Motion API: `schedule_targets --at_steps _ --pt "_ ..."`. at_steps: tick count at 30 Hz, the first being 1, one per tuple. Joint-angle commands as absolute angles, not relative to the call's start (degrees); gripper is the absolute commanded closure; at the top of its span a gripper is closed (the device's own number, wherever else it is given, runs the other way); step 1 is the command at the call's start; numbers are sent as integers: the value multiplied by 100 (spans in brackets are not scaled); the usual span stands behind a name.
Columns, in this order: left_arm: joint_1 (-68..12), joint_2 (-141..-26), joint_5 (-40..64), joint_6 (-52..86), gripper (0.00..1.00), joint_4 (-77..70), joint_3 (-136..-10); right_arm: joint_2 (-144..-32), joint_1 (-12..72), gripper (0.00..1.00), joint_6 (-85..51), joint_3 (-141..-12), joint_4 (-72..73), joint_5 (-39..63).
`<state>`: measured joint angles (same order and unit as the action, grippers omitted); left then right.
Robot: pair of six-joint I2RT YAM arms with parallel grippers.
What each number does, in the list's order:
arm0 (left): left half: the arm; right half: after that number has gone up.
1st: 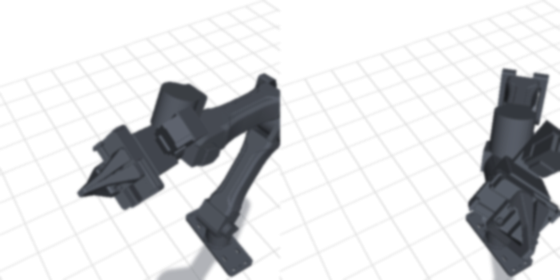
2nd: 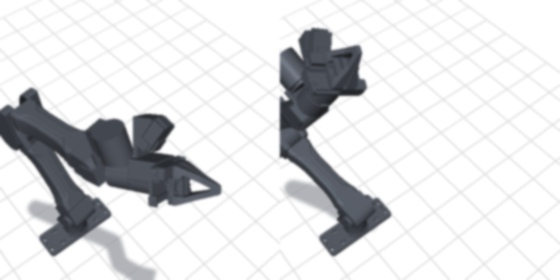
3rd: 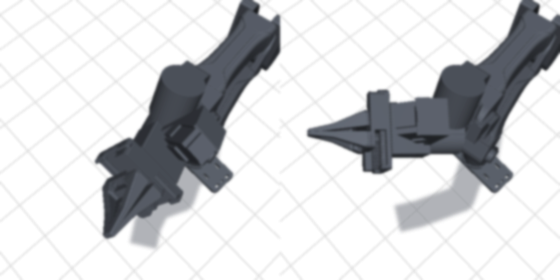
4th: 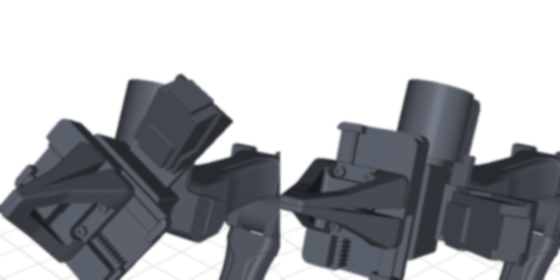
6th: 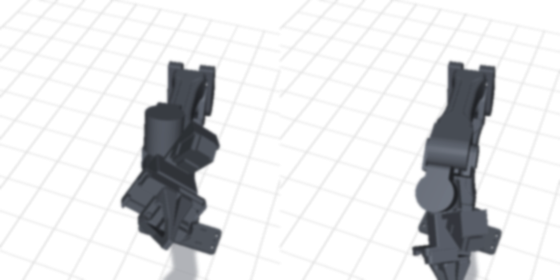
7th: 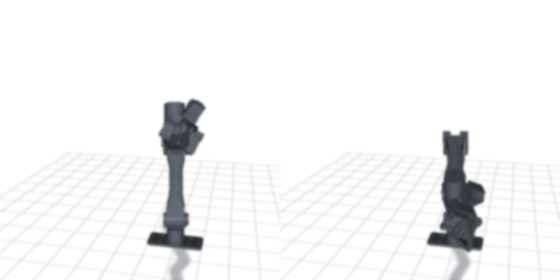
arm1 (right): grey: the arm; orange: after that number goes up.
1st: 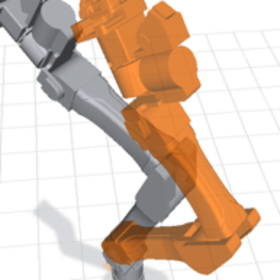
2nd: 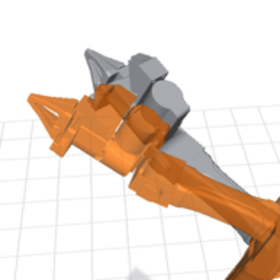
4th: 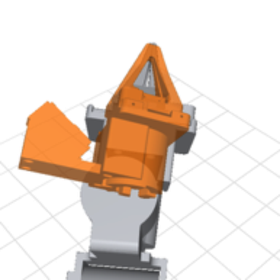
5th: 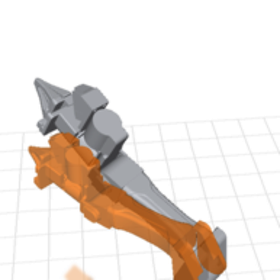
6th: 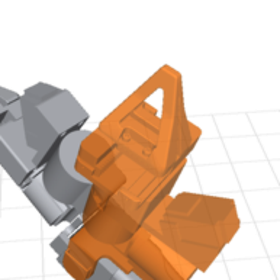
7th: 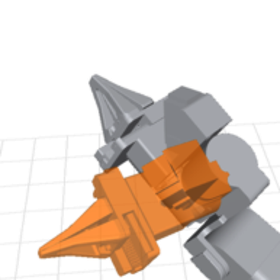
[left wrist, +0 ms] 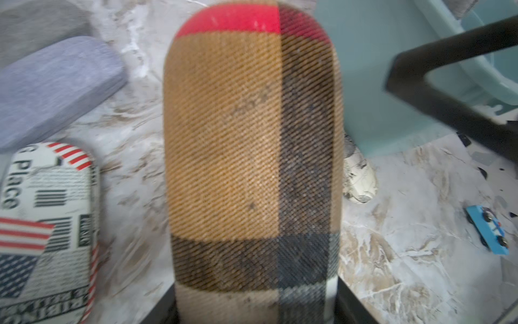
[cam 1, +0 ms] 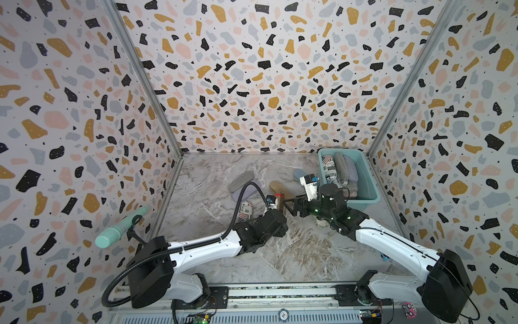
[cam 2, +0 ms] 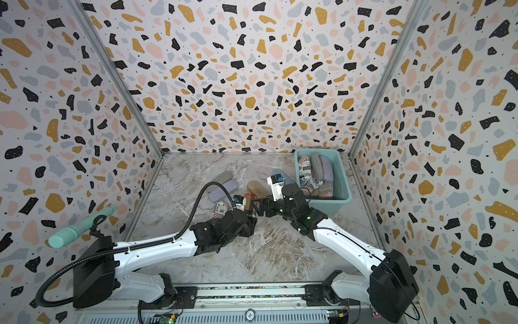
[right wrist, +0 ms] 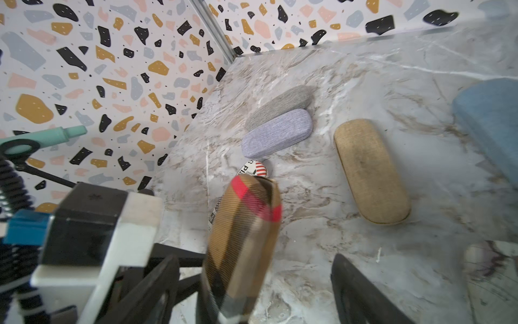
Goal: Put the glasses cases into the storage boxes
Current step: Pick up the glasses case at the center of the board, then place the glasses case in the storage box.
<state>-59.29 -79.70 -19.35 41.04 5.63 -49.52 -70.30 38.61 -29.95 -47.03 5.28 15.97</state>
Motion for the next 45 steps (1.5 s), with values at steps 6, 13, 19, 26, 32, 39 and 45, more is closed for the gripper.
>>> schedule_targets --at_steps 6,13,19,26,32,39,45 --pt "-5907 -7872 -1467 3749 48 -337 -5053 -7310 3839 25 -3399 -4897 1008 2027" --pt "-5880 -7809 -1359 3822 43 -625 -4845 -7471 3842 55 -3410 -4887 1196 2407" --pt "-5872 -7811 -1233 3758 12 -710 -4791 -7343 3834 67 -3419 -4790 1352 2477" --pt "-5874 -7250 -1290 3612 0 -667 -4493 -7326 3672 67 -3395 -4964 1377 2189" --pt "-5872 -6339 -1362 3398 1 -764 -3917 -7505 3039 67 -3103 -5546 1126 1860" --pt "-5871 -5440 -3017 3674 1 -176 -3519 -7624 2219 67 -2290 -6657 166 1088" --pt "-5858 -5106 -3709 3813 1 -255 -3255 -7658 1454 65 -1285 -7627 -708 -842"
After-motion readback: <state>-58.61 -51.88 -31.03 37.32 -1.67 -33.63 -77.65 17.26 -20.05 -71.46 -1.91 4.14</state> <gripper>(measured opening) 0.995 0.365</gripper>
